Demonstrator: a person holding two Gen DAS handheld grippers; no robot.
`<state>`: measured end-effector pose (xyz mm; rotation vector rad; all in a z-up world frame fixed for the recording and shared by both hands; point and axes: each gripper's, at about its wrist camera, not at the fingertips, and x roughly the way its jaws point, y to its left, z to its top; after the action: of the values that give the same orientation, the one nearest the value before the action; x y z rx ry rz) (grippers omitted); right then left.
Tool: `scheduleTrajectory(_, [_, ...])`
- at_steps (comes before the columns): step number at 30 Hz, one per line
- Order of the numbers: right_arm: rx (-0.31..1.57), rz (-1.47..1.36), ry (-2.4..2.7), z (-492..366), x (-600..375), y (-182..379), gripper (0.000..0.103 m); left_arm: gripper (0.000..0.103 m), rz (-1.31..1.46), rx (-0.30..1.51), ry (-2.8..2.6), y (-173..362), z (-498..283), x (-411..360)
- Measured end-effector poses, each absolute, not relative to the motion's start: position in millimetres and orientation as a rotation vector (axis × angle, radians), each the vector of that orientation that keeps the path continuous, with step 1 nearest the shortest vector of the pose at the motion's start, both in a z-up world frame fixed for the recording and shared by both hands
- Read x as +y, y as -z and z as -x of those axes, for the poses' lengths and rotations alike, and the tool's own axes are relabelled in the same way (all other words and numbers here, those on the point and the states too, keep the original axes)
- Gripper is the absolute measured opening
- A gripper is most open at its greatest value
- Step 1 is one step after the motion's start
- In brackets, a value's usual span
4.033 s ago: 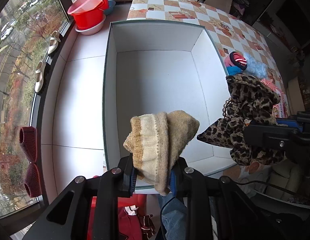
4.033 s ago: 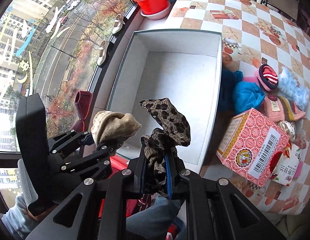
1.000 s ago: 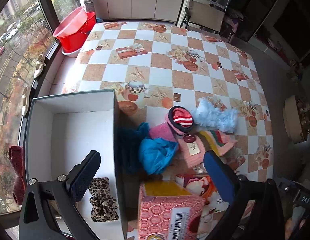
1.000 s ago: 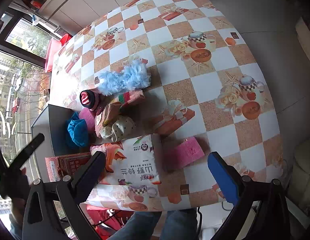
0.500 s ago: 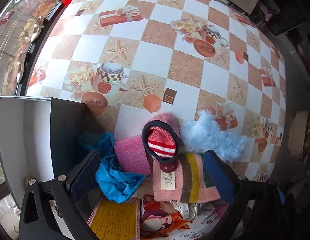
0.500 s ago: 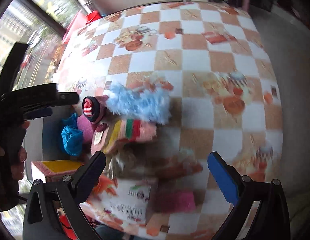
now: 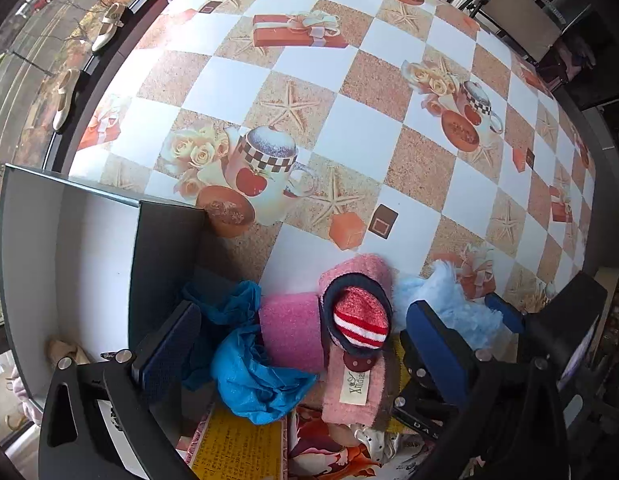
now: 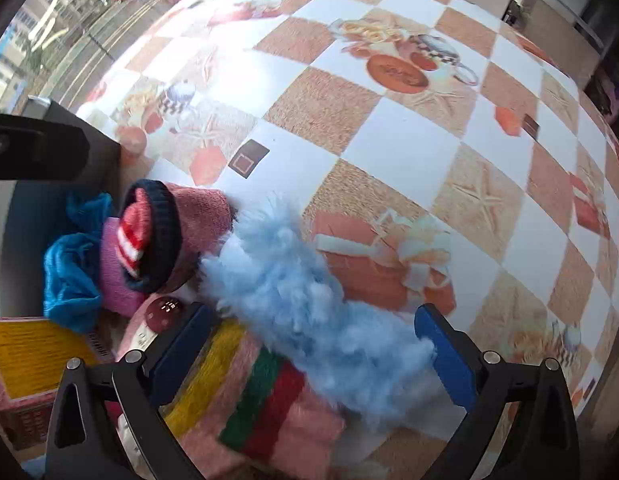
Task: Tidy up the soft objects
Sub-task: 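Grasp the red-striped knit hat with left tool while right tool grasps blue boa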
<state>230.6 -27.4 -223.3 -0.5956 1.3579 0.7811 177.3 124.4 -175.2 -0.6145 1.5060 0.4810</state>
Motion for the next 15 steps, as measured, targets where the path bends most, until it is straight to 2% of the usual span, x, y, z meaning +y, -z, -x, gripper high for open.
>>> scheduleTrajectory(1, [1.37, 0.611, -0.763, -233.0, -26.4, 229.5, 0.101, 0.103, 0.606, 1.516, -0.478, 179.7, -179.5, 121.3])
scheduleTrajectory(2, [1.386, 0.613, -0.74, -236.8, -27.8, 234.2, 0.088, 0.103, 0.591, 1.527, -0.474, 184.1, -181.8, 117.4])
scheduleTrajectory(4, [1.421, 0.57, -0.711, -245.3, -38.0, 238.9, 0.069, 0.103, 0.555, 1.551, -0.462, 194.3, -188.1, 108.2])
scheduleTrajectory(5, [1.406, 0.561, -0.708, -247.3, -43.2, 236.0, 0.046, 0.103, 0.538, 1.562, -0.457, 199.5, -191.4, 103.5])
scheduleTrajectory(6, [1.397, 0.573, -0.693, -248.8, -47.8, 234.0, 0.035, 0.103, 0.525, 1.574, -0.451, 204.2, -194.2, 99.4])
scheduleTrajectory(8, [1.42, 0.534, -0.673, -255.6, -62.8, 231.8, 0.033, 0.103, 0.504, 1.603, -0.441, 214.8, -200.2, 91.3])
scheduleTrajectory(12, [1.491, 0.279, -0.589, -277.3, -111.5, 219.7, 0.033, 0.102, 0.436, 1.642, -0.451, 231.8, -209.6, 78.0])
scheduleTrajectory(14, [1.493, 0.198, -0.565, -280.8, -131.7, 209.4, 0.034, 0.094, 0.392, 1.663, -0.438, 238.6, -214.1, 70.8])
scheduleTrajectory(15, [1.486, 0.175, -0.561, -280.8, -138.9, 203.3, 0.034, 0.085, 0.37, 1.677, -0.433, 241.3, -215.5, 67.4])
